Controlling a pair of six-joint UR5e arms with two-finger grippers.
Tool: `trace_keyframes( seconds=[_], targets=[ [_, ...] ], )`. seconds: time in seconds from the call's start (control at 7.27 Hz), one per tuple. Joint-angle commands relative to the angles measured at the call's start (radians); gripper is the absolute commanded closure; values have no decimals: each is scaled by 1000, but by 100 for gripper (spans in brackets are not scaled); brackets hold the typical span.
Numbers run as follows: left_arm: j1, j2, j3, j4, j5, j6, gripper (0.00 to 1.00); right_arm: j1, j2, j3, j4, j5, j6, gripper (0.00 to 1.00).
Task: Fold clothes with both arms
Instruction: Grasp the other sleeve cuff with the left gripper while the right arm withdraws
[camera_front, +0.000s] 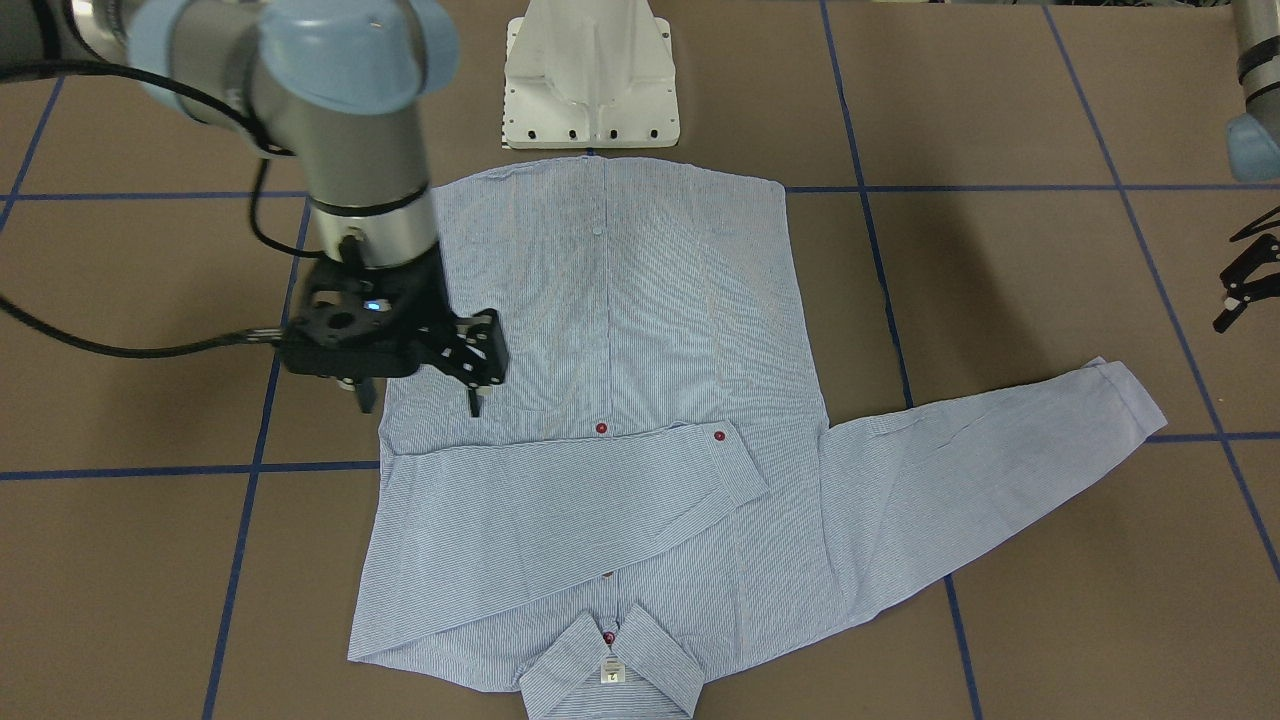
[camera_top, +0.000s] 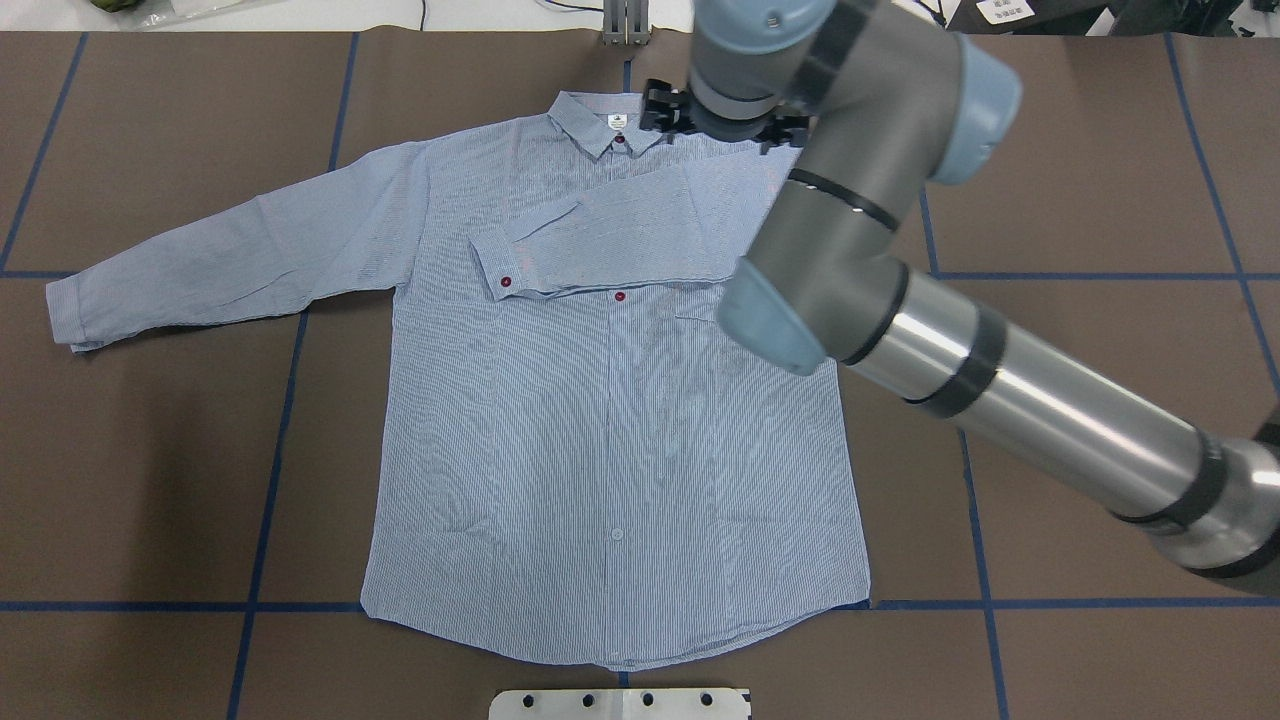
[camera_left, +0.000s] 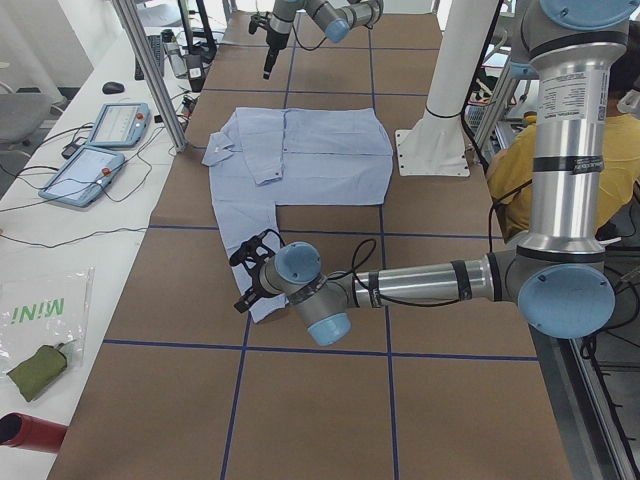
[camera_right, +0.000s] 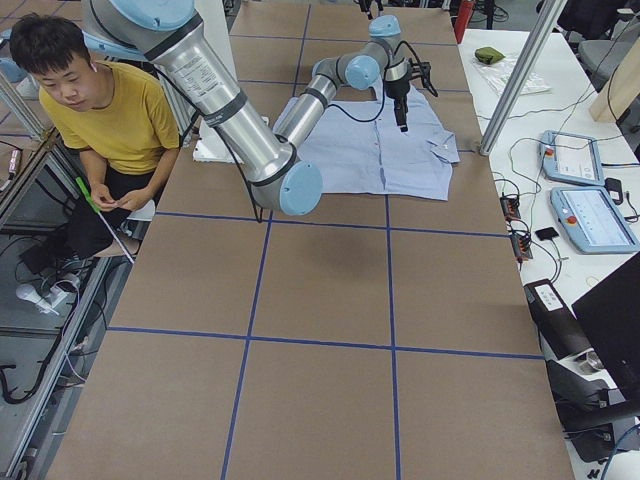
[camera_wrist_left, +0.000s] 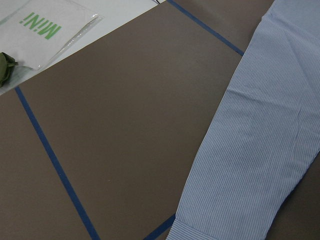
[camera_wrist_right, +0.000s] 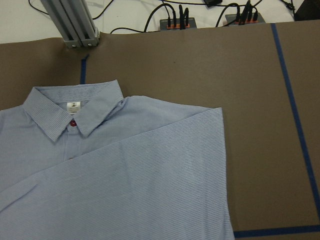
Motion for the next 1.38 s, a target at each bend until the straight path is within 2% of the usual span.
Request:
trace_keyframes(
  seconds=[0.0, 0.14, 0.28, 0.55, 0.69, 0.83, 1.1, 1.24],
  targets=[
    [141, 0, 57, -123, 198, -249, 0, 150, -189, 127, -1, 150, -247, 0],
    [176, 0, 94, -189, 203, -362, 0, 191, -256, 164, -1, 179, -305, 0],
    [207, 6, 128, -258, 229, -465, 6, 240, -307, 196, -1, 240, -373, 0],
    [271, 8, 180, -311, 255, -600, 29, 317, -390, 228, 34, 334, -453, 0],
    [276, 8, 194, -311, 255, -604, 33, 325, -451, 227, 124, 343, -453, 0],
    [285, 8, 196, -311, 257, -627, 36, 334, -470, 225, 172, 362, -453, 0],
    [305, 6, 199, -309, 272, -633, 39, 336, -475, 224, 179, 374, -449, 0],
    [313, 3, 199, -309, 280, -636, 48, 336, -475, 224, 179, 374, -449, 0]
  ],
)
